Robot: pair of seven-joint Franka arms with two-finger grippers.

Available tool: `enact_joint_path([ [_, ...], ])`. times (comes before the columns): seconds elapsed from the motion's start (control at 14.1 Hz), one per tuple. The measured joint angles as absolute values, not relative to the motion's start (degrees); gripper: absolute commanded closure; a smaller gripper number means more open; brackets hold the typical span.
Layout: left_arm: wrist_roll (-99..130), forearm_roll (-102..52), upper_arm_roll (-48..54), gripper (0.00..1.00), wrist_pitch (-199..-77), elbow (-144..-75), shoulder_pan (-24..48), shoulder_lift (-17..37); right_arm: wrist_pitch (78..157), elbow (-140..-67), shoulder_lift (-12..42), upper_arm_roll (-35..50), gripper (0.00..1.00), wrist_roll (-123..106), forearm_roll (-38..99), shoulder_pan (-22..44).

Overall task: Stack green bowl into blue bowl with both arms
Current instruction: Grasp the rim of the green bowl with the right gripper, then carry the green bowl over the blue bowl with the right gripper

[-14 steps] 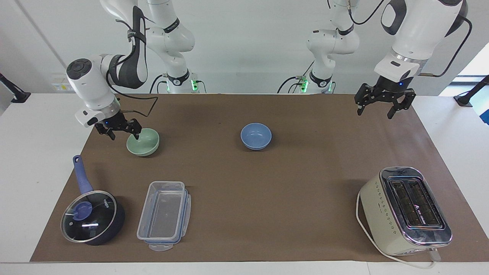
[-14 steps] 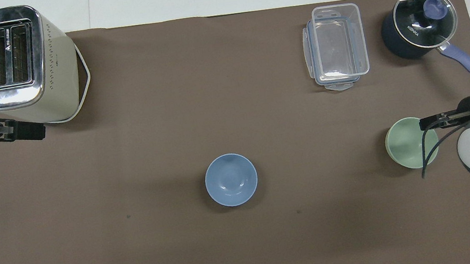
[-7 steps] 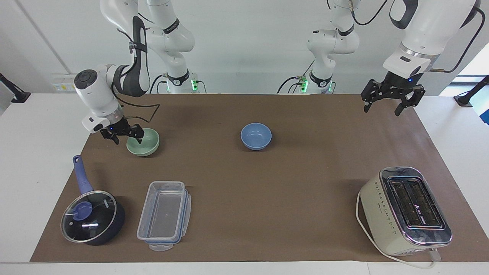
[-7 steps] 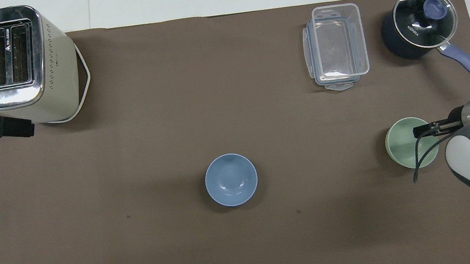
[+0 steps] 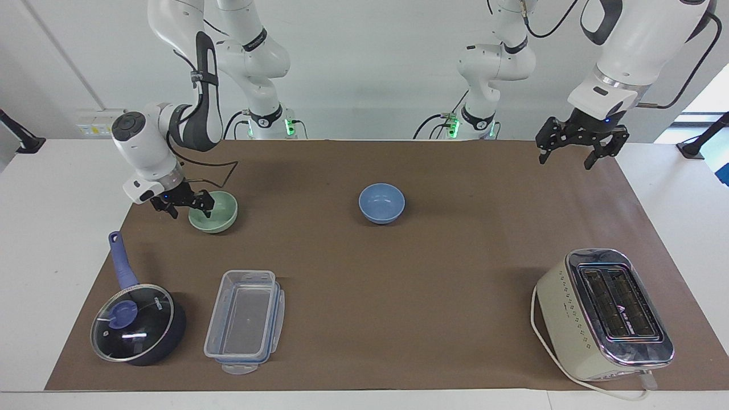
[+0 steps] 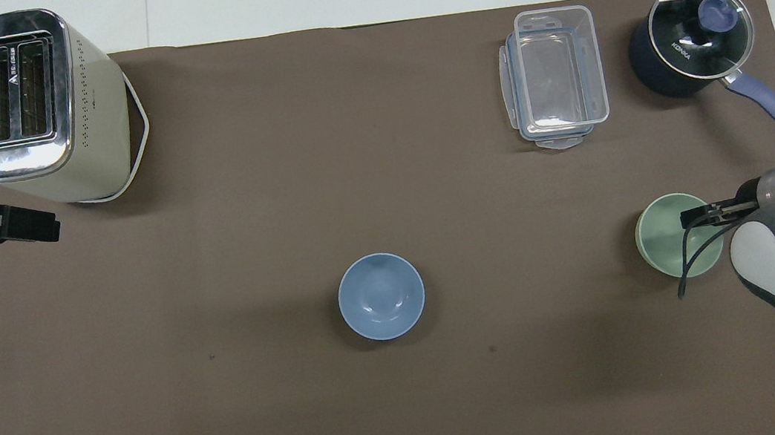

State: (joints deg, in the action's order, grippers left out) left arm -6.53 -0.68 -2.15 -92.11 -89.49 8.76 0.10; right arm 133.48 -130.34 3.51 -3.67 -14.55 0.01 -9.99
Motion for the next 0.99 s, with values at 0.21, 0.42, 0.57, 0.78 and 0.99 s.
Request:
enact_joint_path([
  [0.21, -6.53, -0.68, -2.15, 0.0, -91.7, -89.27, 8.74, 0.1, 133.58, -130.35, 3.54, -3.67, 0.52, -14.56, 0.02, -10.06],
  [0.42, -6.52, -0.68, -2.09, 0.0, -91.04, -89.17, 8.74, -0.01, 133.58, -130.35, 3.54, -3.67, 1.0, -14.56, 0.02, -10.07],
  [0.57, -6.51, -0.68, -2.13, 0.0, -90.59, -89.17, 8.73, -0.1, 133.58, -130.36, 3.54, -3.67, 1.0, -14.52, 0.18, -10.11],
  [0.78, -6.51, -0.68, -2.18, 0.0, -90.22, -89.22, 8.71, -0.19, 133.6, -130.24, 3.14, -3.68, 1.0, -14.54, 2.45, -10.14],
  [0.99, -6.51, -0.68, -2.2, 0.0, -90.23, -89.21, 8.7, -0.35, 131.31, -128.72, 2.82, -3.66, 1.0, -14.57, 2.99, -10.13],
])
